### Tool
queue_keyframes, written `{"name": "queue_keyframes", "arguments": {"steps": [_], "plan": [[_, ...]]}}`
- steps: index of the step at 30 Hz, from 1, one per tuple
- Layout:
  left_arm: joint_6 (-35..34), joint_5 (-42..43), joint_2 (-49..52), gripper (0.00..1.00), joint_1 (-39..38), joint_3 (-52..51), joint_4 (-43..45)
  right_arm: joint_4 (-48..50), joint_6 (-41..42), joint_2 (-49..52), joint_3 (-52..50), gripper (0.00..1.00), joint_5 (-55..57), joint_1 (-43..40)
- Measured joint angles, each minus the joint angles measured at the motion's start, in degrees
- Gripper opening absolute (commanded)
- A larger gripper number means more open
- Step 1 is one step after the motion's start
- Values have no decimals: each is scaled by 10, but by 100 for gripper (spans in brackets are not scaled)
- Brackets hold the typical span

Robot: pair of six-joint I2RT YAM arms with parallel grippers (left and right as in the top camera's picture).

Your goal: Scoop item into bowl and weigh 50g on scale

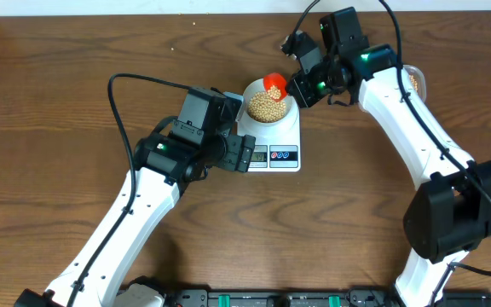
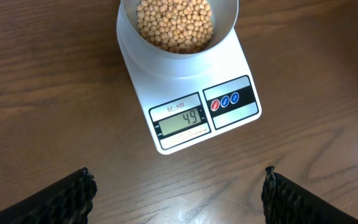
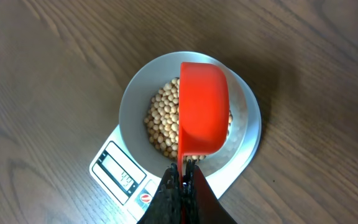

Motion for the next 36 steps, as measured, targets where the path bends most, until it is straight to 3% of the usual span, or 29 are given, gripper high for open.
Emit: {"name": "queue_keyframes", "arguments": {"steps": [36], "plan": [[0, 0, 0, 88, 0, 0, 0, -2, -22, 0, 0, 1, 17, 9]]}}
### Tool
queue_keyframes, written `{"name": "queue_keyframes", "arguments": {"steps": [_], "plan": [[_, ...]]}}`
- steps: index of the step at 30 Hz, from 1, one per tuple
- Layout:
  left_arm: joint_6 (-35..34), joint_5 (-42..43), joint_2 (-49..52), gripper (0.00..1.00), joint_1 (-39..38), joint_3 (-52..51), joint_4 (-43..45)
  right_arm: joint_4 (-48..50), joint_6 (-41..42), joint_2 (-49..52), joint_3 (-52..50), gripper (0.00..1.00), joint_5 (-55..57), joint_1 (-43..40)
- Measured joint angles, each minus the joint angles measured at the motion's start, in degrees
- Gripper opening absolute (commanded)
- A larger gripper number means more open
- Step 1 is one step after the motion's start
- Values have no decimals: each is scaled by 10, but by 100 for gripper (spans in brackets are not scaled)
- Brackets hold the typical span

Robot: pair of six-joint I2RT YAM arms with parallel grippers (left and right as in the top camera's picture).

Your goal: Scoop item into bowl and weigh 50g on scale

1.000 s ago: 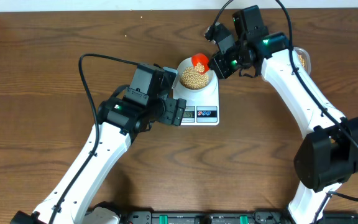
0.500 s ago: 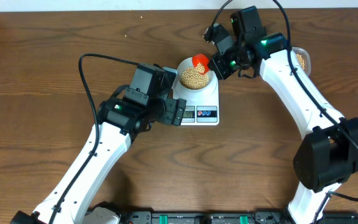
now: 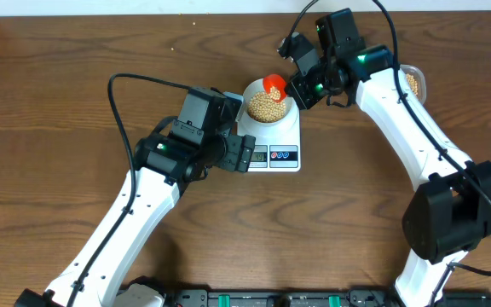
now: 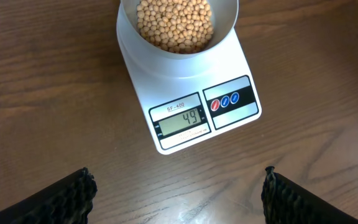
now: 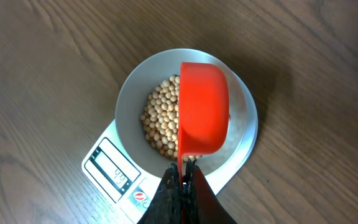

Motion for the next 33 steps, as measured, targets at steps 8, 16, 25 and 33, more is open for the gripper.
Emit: {"name": "queue_keyframes", "arguments": {"steps": [8, 16, 25, 33], "plan": [[0, 0, 0, 88, 0, 0, 0, -2, -28, 0, 0, 1, 0, 0], [0, 0, 0, 88, 0, 0, 0, -4, -42, 0, 0, 1, -1, 0], [0, 0, 0, 88, 0, 0, 0, -7, -60, 0, 0, 1, -20, 0], [0, 0, 0, 88, 0, 0, 0, -11, -78, 0, 0, 1, -26, 0]]}}
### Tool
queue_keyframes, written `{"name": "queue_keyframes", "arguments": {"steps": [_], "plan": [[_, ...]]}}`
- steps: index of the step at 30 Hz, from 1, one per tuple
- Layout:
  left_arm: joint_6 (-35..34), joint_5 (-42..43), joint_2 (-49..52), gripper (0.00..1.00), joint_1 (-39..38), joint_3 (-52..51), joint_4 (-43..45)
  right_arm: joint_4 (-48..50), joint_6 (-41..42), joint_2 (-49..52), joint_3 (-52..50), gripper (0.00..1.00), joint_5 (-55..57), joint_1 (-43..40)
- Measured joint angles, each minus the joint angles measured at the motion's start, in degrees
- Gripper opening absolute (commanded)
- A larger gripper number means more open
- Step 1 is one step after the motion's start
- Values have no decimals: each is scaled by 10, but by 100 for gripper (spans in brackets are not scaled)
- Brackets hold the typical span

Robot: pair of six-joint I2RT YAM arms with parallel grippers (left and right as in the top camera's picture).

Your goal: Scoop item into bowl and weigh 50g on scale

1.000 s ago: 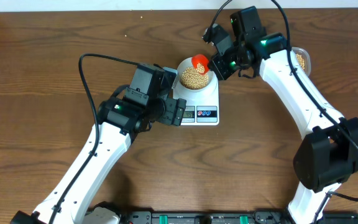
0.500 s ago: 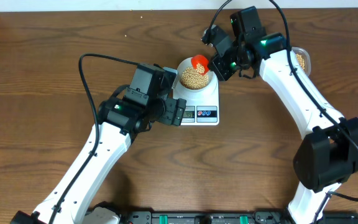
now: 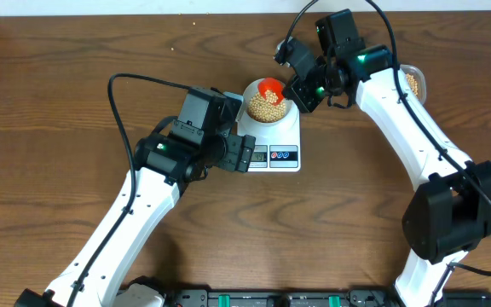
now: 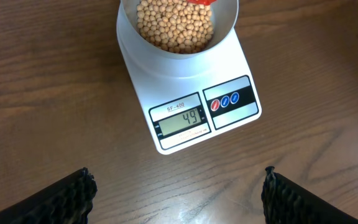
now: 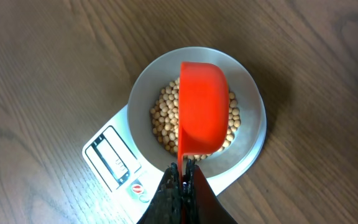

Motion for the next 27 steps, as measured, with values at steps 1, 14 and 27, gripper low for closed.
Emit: {"name": "queue_keyframes", "arguments": {"steps": [1, 14, 27], "plan": [[0, 0, 0, 88, 0, 0, 0, 0, 0, 0, 0, 1, 0, 0], [0, 0, 0, 88, 0, 0, 0, 5, 3, 0, 0, 1, 14, 1], [0, 0, 0, 88, 0, 0, 0, 8, 9, 0, 0, 1, 3, 5]]}}
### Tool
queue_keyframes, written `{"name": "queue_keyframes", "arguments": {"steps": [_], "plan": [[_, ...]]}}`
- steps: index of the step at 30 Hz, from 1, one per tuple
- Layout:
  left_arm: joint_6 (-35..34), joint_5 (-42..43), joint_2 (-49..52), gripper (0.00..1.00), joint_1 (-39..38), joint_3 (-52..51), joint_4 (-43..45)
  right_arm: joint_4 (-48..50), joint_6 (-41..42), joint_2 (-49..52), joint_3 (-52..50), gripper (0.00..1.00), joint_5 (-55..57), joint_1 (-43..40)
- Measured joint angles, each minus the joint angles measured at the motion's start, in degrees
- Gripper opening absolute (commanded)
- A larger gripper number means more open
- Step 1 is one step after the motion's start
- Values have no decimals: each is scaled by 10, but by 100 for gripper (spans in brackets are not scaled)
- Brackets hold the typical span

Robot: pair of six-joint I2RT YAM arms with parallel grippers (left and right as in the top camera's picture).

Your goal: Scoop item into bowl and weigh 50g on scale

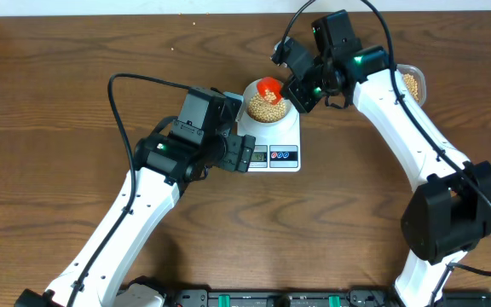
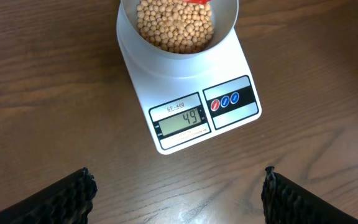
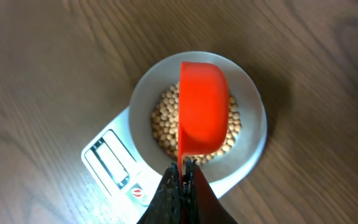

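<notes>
A white bowl (image 1: pixel 250 89) full of tan beans (image 2: pixel 174 22) sits on the white scale (image 1: pixel 288 136); its display (image 2: pixel 181 120) reads 49. My right gripper (image 3: pixel 181 171) is shut on the handle of a red scoop (image 3: pixel 202 106), which hangs over the bowl with its underside toward the wrist camera. The scoop (image 1: pixel 268 87) shows above the beans in the overhead view. My left gripper (image 2: pixel 178 190) is open, low over bare table in front of the scale, holding nothing.
A second container of beans (image 1: pixel 412 83) stands at the back right, partly behind the right arm. Cables run from both arms over the wooden table (image 1: pixel 58 170).
The right gripper with the scoop has shifted slightly farther over the bowl's middle. The display still reads 49. The left arm has not moved.
The red scoop was held at the bowl's right rim with the scale at 49. It then sat a little higher over the rim, later over the beans, and now nearer the bowl's centre. The reading stayed 49 and the left gripper stayed open in place.
</notes>
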Motion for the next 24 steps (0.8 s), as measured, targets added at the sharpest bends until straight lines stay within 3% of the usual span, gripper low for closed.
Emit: {"name": "queue_keyframes", "arguments": {"steps": [24], "plan": [[0, 0, 0, 88, 0, 0, 0, -5, 21, 0, 0, 1, -163, -82]]}}
